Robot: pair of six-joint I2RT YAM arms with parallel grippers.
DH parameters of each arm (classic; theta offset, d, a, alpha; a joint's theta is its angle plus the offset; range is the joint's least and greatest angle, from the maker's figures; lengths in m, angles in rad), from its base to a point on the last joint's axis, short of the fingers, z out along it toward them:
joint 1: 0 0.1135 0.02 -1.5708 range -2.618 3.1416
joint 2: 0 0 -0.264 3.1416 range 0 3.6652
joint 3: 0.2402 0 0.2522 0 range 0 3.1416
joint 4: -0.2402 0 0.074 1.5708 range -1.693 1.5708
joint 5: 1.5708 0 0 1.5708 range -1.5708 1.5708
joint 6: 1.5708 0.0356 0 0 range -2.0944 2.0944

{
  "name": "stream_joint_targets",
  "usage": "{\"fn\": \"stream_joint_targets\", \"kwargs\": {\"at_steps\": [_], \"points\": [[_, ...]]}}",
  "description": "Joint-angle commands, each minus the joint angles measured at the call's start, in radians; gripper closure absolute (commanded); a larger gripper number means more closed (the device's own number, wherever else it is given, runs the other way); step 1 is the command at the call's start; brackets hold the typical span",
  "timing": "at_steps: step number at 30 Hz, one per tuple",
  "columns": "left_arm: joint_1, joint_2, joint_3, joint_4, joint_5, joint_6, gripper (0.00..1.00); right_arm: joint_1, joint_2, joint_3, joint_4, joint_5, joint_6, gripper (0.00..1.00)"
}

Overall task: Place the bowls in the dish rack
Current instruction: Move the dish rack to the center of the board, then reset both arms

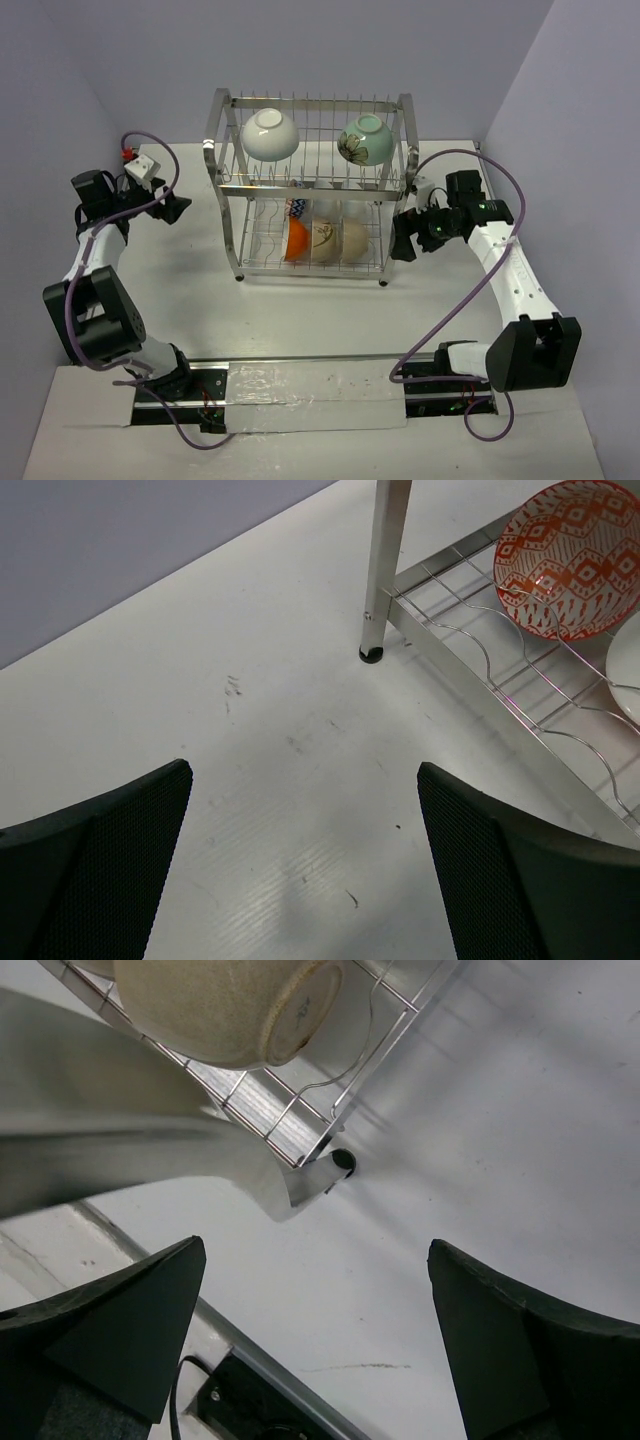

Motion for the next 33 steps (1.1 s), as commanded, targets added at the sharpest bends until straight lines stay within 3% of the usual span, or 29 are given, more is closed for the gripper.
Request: {"fn": "stream_joint_targets", "kwargs": {"at_steps": [1, 11, 24, 33], "points": [[0.017, -0.097, -0.046, -0.031, 0.042, 0.032, 0.01, 0.008, -0.016, -0.013, 0.062, 0.039, 0.010, 0.00], [0.083, -0.390, -0.145, -0.248, 0.076, 0.108, 0.01, -0.012, 0.098, 0.023, 0.165, 0.089, 0.058, 0.00], [0.146, -0.513, -0.156, -0.482, 0.138, 0.208, 0.01, -0.017, 0.196, 0.116, 0.119, 0.069, 0.006, 0.00], [0.150, -0.613, -0.115, -0.579, 0.138, 0.197, 0.01, -0.034, 0.063, 0.105, -0.015, -0.037, -0.074, 0.00]]}}
